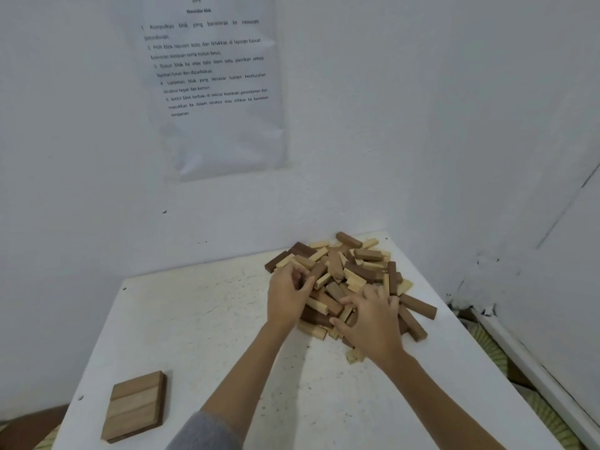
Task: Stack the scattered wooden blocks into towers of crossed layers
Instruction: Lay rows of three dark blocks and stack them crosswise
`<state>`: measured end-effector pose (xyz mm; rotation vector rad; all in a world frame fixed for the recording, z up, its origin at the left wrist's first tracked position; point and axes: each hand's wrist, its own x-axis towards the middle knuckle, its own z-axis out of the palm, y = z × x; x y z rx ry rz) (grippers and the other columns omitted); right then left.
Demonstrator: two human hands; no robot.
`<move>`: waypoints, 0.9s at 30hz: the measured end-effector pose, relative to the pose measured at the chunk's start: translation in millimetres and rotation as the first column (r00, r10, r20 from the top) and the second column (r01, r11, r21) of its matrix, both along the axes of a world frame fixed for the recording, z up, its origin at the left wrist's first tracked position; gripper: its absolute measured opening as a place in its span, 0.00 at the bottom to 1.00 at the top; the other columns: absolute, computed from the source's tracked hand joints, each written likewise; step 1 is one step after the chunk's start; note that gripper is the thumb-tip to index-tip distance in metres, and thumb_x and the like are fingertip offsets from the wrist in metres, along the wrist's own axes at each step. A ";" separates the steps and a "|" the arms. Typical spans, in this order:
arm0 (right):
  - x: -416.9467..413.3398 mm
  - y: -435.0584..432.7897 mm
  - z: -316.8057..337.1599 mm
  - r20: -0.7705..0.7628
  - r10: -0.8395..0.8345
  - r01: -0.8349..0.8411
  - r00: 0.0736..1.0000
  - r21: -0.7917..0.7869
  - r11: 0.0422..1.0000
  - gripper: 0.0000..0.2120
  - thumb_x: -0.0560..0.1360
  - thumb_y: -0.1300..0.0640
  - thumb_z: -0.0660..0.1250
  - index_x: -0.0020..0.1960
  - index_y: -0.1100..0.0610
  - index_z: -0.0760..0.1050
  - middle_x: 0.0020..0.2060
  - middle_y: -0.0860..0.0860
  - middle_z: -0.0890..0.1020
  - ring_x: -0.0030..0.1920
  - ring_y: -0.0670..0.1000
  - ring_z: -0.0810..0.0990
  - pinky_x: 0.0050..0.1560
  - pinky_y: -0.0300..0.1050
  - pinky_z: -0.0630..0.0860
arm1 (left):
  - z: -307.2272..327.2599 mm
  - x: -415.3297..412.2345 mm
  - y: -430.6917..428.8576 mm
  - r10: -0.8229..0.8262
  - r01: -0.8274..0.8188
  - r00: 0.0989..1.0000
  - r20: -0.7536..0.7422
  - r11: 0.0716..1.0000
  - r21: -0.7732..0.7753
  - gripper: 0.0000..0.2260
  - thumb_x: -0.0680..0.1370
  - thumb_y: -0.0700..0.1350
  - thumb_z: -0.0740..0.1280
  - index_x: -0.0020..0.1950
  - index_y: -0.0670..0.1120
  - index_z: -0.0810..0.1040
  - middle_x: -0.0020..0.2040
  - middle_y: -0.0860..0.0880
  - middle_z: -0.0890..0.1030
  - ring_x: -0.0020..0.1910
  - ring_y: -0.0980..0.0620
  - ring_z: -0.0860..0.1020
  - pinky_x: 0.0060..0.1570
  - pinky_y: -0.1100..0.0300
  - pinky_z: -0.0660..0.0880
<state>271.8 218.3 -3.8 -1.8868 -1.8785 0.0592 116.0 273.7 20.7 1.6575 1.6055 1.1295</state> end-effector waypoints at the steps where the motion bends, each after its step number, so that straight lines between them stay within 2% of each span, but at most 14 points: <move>1: -0.3 1.8 -3.6 0.004 -0.011 0.011 1.000 0.023 1.000 0.17 0.63 0.40 0.77 0.47 0.48 0.83 0.43 0.47 0.77 0.51 0.53 0.74 0.49 0.51 0.65 | -0.1 1.2 4.1 -0.005 0.005 1.000 0.005 1.000 -0.013 0.05 0.74 0.43 0.72 0.44 0.46 0.77 0.40 0.49 0.79 0.41 0.52 0.77 0.43 0.58 0.75; 3: -1.1 3.9 -7.5 0.002 -0.019 0.019 1.000 0.078 0.997 0.16 0.59 0.42 0.80 0.41 0.48 0.83 0.39 0.46 0.75 0.45 0.53 0.76 0.45 0.50 0.68 | -0.3 3.3 11.1 -0.016 0.016 1.000 -0.008 0.999 -0.046 0.06 0.74 0.44 0.73 0.46 0.45 0.78 0.40 0.51 0.78 0.41 0.54 0.76 0.42 0.60 0.74; 6: -0.3 5.2 -11.8 -0.067 -0.005 0.015 0.998 0.144 0.989 0.14 0.59 0.46 0.81 0.40 0.49 0.82 0.39 0.45 0.75 0.46 0.53 0.76 0.46 0.48 0.66 | 1.1 4.8 18.3 -0.019 0.018 1.000 -0.006 0.998 -0.067 0.06 0.74 0.47 0.73 0.46 0.50 0.78 0.37 0.54 0.78 0.38 0.57 0.76 0.40 0.64 0.72; 7: 0.1 5.1 -12.5 -0.133 0.000 0.021 0.991 0.152 0.988 0.13 0.60 0.47 0.81 0.42 0.49 0.82 0.40 0.45 0.75 0.48 0.52 0.76 0.47 0.48 0.66 | 2.0 5.2 20.5 -0.024 0.023 1.000 -0.007 0.997 -0.072 0.05 0.73 0.47 0.73 0.46 0.50 0.79 0.37 0.54 0.79 0.37 0.58 0.76 0.40 0.63 0.73; 9: -0.5 4.0 -8.7 -0.364 0.033 0.018 0.931 0.138 0.990 0.11 0.64 0.51 0.79 0.45 0.48 0.82 0.41 0.42 0.76 0.51 0.49 0.75 0.50 0.49 0.68 | 4.3 5.8 25.1 -0.047 0.044 0.999 -0.021 0.994 -0.102 0.05 0.74 0.47 0.73 0.48 0.49 0.80 0.36 0.55 0.79 0.37 0.59 0.77 0.41 0.63 0.73; 11: -1.8 3.7 0.3 -0.617 0.050 0.015 0.785 0.100 0.995 0.10 0.68 0.54 0.78 0.46 0.47 0.80 0.43 0.42 0.78 0.50 0.46 0.75 0.51 0.46 0.71 | 6.5 5.9 30.1 -0.067 0.059 0.996 -0.050 0.987 -0.150 0.06 0.74 0.45 0.73 0.49 0.49 0.80 0.36 0.56 0.78 0.37 0.60 0.76 0.41 0.65 0.72; 13: -1.7 5.6 11.3 -0.787 -0.008 0.033 0.617 0.015 0.999 0.09 0.70 0.55 0.76 0.46 0.48 0.78 0.45 0.46 0.80 0.48 0.45 0.77 0.48 0.40 0.72 | 7.1 5.2 35.3 -0.080 0.063 0.993 -0.084 0.981 -0.184 0.08 0.73 0.43 0.74 0.50 0.48 0.80 0.35 0.56 0.77 0.37 0.60 0.76 0.39 0.68 0.71; 16: 2.0 12.8 18.9 -0.905 -0.061 0.053 0.422 -0.042 0.998 0.10 0.71 0.55 0.75 0.49 0.54 0.77 0.45 0.49 0.83 0.47 0.46 0.81 0.47 0.35 0.75 | 7.8 4.2 40.4 -0.137 0.105 0.981 -0.140 0.971 -0.216 0.09 0.72 0.40 0.74 0.50 0.48 0.80 0.34 0.55 0.77 0.35 0.62 0.74 0.36 0.70 0.67; 19: 5.4 24.0 24.4 -0.962 -0.060 0.039 0.266 -0.051 0.998 0.09 0.75 0.58 0.70 0.53 0.57 0.72 0.41 0.52 0.84 0.44 0.49 0.83 0.49 0.41 0.77 | 6.2 4.6 41.3 -0.209 0.162 0.951 -0.226 0.964 -0.212 0.04 0.73 0.35 0.70 0.43 0.43 0.81 0.34 0.50 0.77 0.35 0.55 0.74 0.37 0.65 0.69; 21: 8.5 33.7 30.3 -0.985 -0.049 0.004 0.164 -0.049 0.999 0.05 0.79 0.62 0.64 0.54 0.58 0.69 0.34 0.54 0.79 0.35 0.49 0.78 0.41 0.40 0.78 | 5.4 6.9 41.7 -0.192 0.159 0.960 -0.203 0.973 -0.168 0.01 0.74 0.35 0.68 0.42 0.37 0.78 0.37 0.43 0.80 0.37 0.50 0.76 0.40 0.59 0.72; 22: 10.4 38.9 33.6 -0.985 -0.054 -0.003 0.164 -0.055 0.998 0.04 0.80 0.63 0.62 0.53 0.57 0.68 0.32 0.54 0.76 0.32 0.49 0.74 0.36 0.39 0.75 | 6.4 8.0 42.3 -0.165 0.139 0.974 -0.157 0.977 -0.164 0.01 0.75 0.36 0.67 0.44 0.38 0.77 0.40 0.44 0.81 0.39 0.50 0.77 0.42 0.57 0.73; 23: 13.2 44.5 35.7 -0.976 -0.071 0.000 0.205 -0.073 0.997 0.04 0.80 0.62 0.61 0.53 0.55 0.68 0.33 0.53 0.73 0.30 0.48 0.71 0.32 0.38 0.72 | 9.2 9.2 42.1 -0.137 0.119 0.986 -0.100 0.979 -0.168 0.03 0.76 0.38 0.67 0.47 0.40 0.75 0.42 0.45 0.81 0.40 0.51 0.77 0.43 0.58 0.73; 25: 20.1 58.7 37.2 -0.930 -0.112 0.017 0.351 -0.113 0.993 0.06 0.79 0.61 0.63 0.53 0.52 0.71 0.35 0.52 0.70 0.31 0.47 0.68 0.32 0.39 0.70 | 15.7 12.7 43.6 -0.113 0.114 0.994 0.016 0.978 -0.173 0.05 0.79 0.41 0.65 0.50 0.43 0.70 0.42 0.47 0.77 0.38 0.54 0.74 0.42 0.58 0.71; 27: 27.1 74.5 41.9 -0.859 -0.110 0.044 0.500 -0.102 0.994 0.05 0.78 0.60 0.66 0.51 0.51 0.76 0.35 0.50 0.73 0.33 0.47 0.70 0.36 0.39 0.70 | 21.7 16.6 47.8 -0.101 0.124 0.986 0.135 0.976 -0.176 0.04 0.81 0.44 0.61 0.51 0.44 0.67 0.43 0.42 0.78 0.38 0.52 0.73 0.41 0.57 0.71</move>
